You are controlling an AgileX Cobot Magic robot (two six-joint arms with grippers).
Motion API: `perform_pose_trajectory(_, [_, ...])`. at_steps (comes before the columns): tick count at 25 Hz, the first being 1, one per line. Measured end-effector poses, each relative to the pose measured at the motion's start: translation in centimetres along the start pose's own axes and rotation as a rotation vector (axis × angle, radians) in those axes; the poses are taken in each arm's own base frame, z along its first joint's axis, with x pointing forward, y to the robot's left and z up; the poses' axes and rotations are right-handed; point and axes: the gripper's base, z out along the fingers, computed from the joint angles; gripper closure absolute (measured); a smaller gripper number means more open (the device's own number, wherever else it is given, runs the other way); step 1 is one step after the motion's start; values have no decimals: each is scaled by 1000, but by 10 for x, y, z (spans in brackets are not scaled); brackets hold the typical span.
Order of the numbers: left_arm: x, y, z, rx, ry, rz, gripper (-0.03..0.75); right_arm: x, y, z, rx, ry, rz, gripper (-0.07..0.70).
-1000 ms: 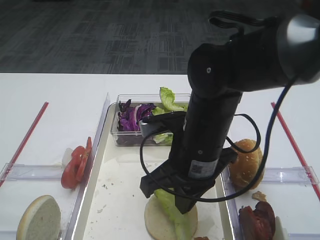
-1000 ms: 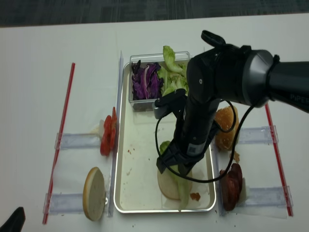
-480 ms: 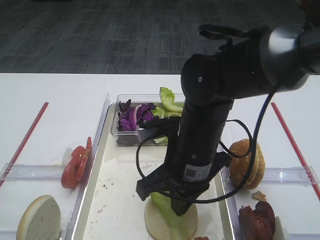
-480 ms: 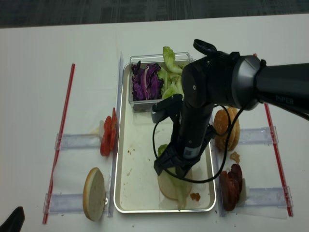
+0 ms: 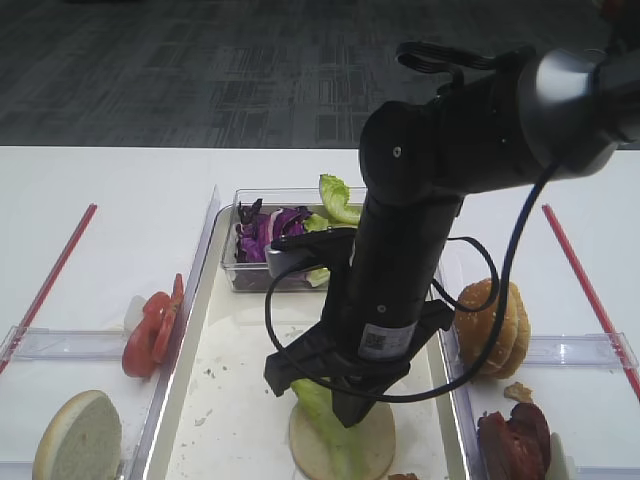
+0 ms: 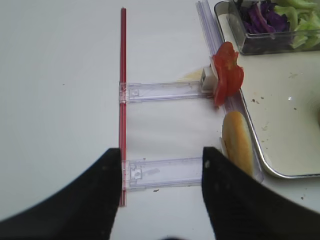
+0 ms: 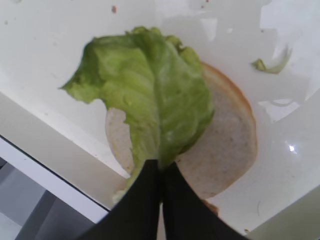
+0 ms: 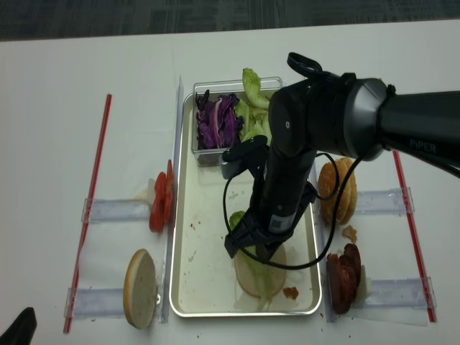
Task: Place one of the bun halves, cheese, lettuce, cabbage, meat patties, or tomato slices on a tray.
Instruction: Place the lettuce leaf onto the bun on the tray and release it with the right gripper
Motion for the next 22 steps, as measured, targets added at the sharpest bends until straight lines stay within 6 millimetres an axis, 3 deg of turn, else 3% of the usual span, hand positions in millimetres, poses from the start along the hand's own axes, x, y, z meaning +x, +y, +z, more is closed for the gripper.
perform_pose_trajectory(17, [0,0,0,0,0,0,367,-2,-3,10,6,20,10,592])
perform_pose_trajectory(19, [0,0,0,0,0,0,367,-2,-3,10,6,22,12,563])
perform_pose_trajectory(22, [0,0,0,0,0,0,367,-1,-3,10,5,33,12,444])
